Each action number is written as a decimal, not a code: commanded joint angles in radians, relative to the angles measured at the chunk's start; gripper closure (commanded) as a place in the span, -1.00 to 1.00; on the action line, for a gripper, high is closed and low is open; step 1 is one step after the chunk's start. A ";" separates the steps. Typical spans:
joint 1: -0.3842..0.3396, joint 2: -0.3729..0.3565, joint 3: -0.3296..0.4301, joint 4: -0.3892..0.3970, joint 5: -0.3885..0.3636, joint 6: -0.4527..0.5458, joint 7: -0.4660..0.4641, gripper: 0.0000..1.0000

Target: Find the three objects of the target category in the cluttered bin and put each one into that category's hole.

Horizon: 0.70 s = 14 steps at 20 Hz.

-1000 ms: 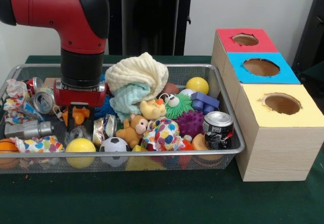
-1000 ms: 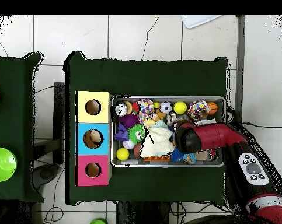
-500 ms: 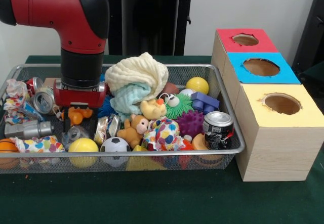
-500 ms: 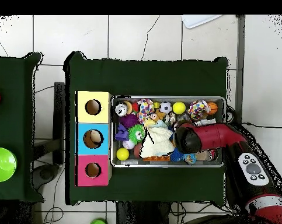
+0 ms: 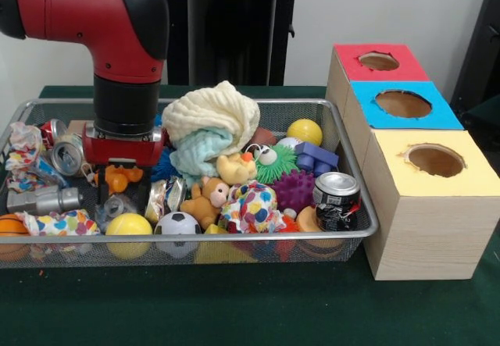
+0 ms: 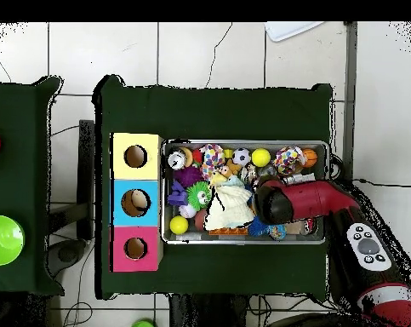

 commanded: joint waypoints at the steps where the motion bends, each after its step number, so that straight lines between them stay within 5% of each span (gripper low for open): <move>1: 0.065 0.073 -0.032 -0.018 -0.077 -0.095 0.036 -1.00; 14: 0.099 0.124 -0.080 -0.078 -0.069 -0.133 0.018 -1.00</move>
